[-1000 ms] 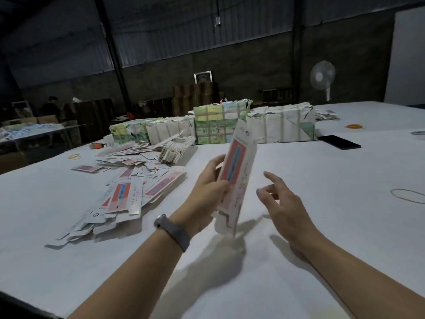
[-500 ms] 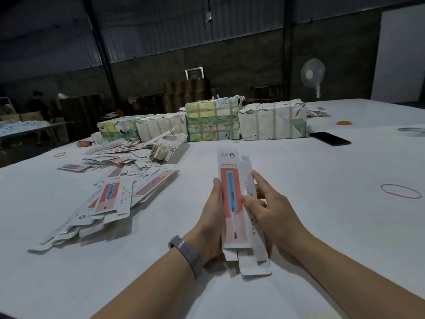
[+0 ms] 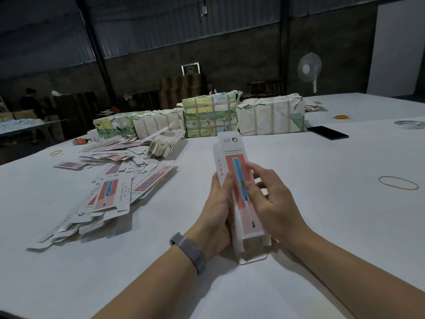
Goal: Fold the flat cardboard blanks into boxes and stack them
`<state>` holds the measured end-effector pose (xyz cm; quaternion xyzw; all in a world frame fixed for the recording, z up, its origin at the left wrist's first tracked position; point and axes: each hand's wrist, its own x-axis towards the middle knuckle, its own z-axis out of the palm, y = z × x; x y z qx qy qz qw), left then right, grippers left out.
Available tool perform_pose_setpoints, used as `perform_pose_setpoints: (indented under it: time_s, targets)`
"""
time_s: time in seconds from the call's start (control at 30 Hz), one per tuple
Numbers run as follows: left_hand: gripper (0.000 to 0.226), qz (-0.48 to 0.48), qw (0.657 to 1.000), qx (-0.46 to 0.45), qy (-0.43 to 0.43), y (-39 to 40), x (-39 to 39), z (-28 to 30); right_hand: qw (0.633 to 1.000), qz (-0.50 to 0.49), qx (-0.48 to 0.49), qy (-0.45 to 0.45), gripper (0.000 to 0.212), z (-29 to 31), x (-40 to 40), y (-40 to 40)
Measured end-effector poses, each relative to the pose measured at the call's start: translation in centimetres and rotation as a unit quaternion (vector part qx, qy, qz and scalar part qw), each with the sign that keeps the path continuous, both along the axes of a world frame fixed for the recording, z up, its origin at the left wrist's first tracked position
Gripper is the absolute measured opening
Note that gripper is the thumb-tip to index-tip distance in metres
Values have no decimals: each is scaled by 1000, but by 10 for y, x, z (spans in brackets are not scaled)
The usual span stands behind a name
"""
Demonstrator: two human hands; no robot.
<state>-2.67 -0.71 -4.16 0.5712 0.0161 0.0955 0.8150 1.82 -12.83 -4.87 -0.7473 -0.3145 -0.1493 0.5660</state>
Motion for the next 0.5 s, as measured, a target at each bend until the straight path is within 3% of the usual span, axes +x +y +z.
perform_pose_setpoints:
  time_s: [0.07,0.2,0.37,0.5]
  targets:
    - [42,19,999,-9,-27,-2,-1,1,993,-24,-81,-79,52,0,-4,0]
    - [34,52,997,-26,-52,-1,-1,3,965,-72,-211,-139,80,0,-11,5]
    - [29,6,999,-27,-35,1,1,2,956,-100,-238,-141,86,1,-10,6]
    - [47,-25,998,-61,11,3,0,9,956,-122,-230,-136,91,4,-11,5]
